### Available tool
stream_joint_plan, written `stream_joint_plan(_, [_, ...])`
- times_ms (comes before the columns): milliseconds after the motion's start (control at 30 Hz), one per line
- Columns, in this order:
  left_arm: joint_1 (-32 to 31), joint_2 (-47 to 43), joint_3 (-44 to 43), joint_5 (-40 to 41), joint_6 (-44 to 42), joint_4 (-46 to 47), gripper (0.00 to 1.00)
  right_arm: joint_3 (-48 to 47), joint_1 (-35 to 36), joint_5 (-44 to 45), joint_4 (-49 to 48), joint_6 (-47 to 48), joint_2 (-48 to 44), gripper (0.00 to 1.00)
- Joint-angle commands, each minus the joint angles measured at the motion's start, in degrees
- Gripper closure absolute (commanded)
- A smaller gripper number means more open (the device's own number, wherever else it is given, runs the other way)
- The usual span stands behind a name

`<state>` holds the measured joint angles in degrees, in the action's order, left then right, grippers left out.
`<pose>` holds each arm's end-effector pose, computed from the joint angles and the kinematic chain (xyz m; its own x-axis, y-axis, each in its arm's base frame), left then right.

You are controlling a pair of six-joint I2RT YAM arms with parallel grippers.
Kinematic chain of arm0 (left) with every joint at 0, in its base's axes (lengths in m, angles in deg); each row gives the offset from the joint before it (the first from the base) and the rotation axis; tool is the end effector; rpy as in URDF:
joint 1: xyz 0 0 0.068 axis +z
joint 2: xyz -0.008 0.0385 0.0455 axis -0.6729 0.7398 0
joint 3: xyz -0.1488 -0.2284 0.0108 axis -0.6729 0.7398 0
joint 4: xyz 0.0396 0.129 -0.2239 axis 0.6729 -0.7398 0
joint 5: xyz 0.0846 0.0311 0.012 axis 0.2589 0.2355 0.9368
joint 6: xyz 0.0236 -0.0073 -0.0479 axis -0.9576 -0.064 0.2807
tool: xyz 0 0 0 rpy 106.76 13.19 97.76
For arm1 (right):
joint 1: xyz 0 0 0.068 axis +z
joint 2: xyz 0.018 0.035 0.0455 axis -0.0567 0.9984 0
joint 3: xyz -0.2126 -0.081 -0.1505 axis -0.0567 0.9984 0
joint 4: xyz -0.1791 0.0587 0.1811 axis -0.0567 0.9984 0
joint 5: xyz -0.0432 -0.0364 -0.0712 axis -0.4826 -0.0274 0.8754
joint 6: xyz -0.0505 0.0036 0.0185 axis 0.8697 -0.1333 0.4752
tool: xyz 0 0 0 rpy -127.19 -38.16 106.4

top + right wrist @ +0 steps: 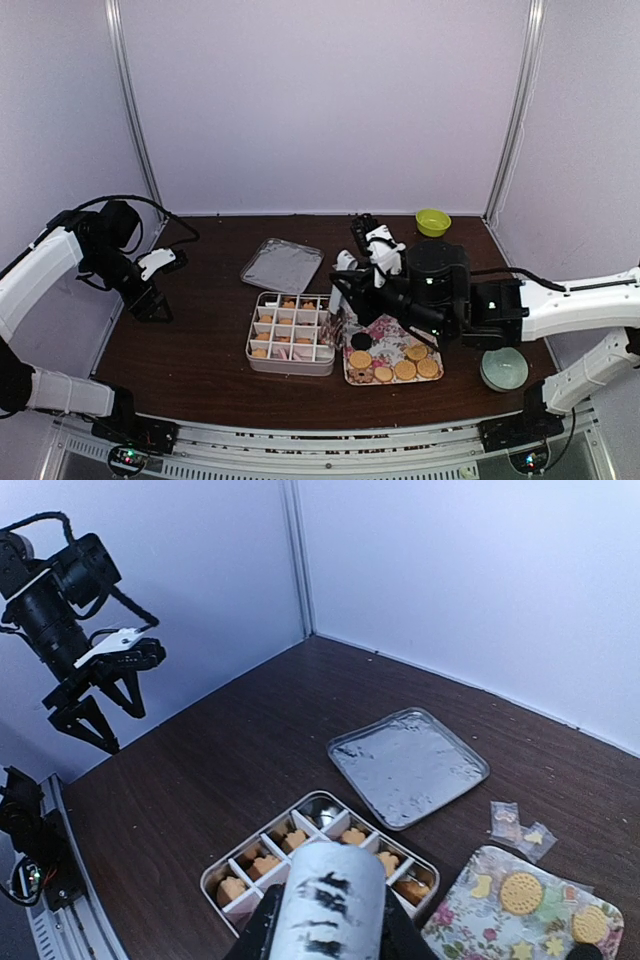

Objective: Pack the cookies
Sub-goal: Adjust the fake cookies in the empty pocket of the box, then adjust the fake cookies on the plate.

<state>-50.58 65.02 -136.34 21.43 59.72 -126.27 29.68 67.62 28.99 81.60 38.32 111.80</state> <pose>0.1915 -0.0375 0.2905 -0.7374 0.5817 -0.3433 0.6445 0.7581 -0.0998 0.1140 0.2942 0.3120 -0.2548 -0.0922 -0.9626 -0.7577 0.6375 0.1396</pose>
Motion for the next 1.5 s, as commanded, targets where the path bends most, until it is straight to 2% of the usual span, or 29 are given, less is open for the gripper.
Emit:
stream_joint_plan(0, [0.38,-0.29,-1.03,-0.56,-0.11,0.33,0.26,6.96,-1.66,5.9,3.35,-1.03,-8.72,0.85])
stream_joint_plan(133, [0.44,-0.1,-1.2,-0.21,0.42,0.73,0.2,13.63,-2.02,8.21,6.46,-3.95,-14.56,0.79])
stream_joint_plan(400, [0.43,0.39,-2.12,-0.55,0.82,0.71,0.2,20.71,-2.05,8.84,8.27,-8.3,-19.82,0.73])
stream_joint_plan(700, [0.38,0.48,-1.94,-0.39,0.9,0.74,0.2,20.11,-2.01,7.46,6.19,-8.55,-18.31,0.69])
stream_joint_plan(1200, [0.35,0.9,-1.23,-0.78,0.82,1.32,0.2,19.78,-1.38,7.47,8.57,-9.34,-23.83,0.69])
stream_joint_plan(1467, [0.35,0.33,-0.61,-0.51,0.76,1.55,0.2,21.17,-0.75,5.61,7.42,-11.15,-21.57,0.69])
